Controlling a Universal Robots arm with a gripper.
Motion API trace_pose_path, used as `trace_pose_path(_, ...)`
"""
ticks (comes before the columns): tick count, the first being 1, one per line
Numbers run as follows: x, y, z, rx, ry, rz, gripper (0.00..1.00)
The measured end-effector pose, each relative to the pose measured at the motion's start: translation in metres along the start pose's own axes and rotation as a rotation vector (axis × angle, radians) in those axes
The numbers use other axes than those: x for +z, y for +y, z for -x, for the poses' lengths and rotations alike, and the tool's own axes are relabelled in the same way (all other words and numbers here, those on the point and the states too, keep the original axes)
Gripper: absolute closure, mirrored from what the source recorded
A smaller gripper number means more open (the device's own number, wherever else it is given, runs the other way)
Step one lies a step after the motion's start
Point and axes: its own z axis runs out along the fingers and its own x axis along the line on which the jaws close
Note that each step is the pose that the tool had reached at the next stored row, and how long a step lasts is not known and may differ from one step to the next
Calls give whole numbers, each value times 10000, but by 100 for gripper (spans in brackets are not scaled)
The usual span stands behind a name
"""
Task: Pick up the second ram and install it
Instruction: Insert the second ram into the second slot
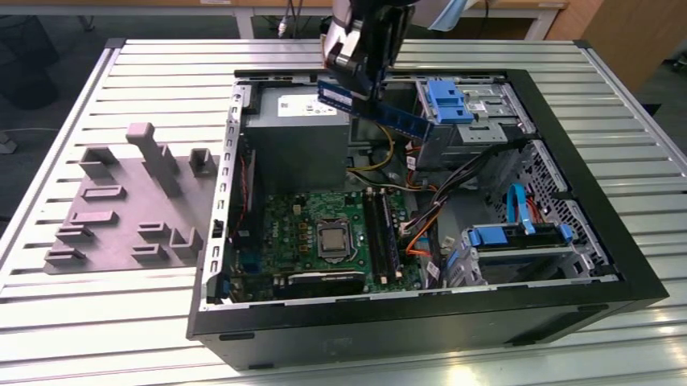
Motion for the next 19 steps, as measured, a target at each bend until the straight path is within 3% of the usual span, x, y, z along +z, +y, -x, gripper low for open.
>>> trace_pose_path(19, 15, 0, 0, 2643, -41, 36, 86)
